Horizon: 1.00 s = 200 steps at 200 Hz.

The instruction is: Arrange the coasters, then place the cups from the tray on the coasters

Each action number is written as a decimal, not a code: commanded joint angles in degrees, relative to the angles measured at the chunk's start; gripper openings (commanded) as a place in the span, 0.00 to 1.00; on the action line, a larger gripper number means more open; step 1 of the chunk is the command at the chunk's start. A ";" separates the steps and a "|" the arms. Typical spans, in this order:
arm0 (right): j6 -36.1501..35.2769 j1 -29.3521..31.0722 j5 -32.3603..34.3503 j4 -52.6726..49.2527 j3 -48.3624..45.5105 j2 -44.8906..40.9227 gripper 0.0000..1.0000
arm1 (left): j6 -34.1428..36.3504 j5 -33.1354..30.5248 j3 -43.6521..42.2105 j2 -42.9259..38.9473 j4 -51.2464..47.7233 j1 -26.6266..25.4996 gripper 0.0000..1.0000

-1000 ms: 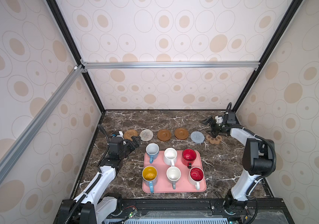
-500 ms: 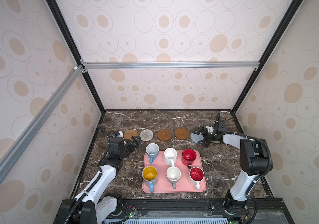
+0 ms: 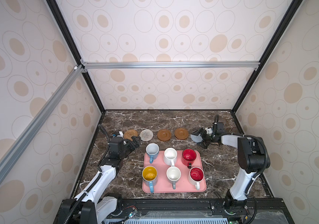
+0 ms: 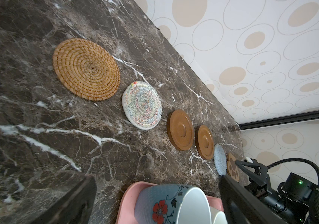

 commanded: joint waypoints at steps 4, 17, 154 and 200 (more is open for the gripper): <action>0.87 0.44 1.34 0.45 0.21 2.27 1.00 | -0.14 -0.53 2.50 -0.37 0.17 0.41 1.00; 0.89 0.44 1.38 0.43 0.53 2.51 1.00 | -0.15 -0.53 2.49 -0.40 0.15 0.41 1.00; -2.31 -7.60 0.62 -4.01 -2.59 -9.97 1.00 | -0.12 -0.61 2.59 -0.66 0.07 0.41 1.00; -3.93 -13.44 1.66 -5.09 -7.35 -12.33 1.00 | -0.22 -0.41 2.41 -0.66 0.17 0.41 1.00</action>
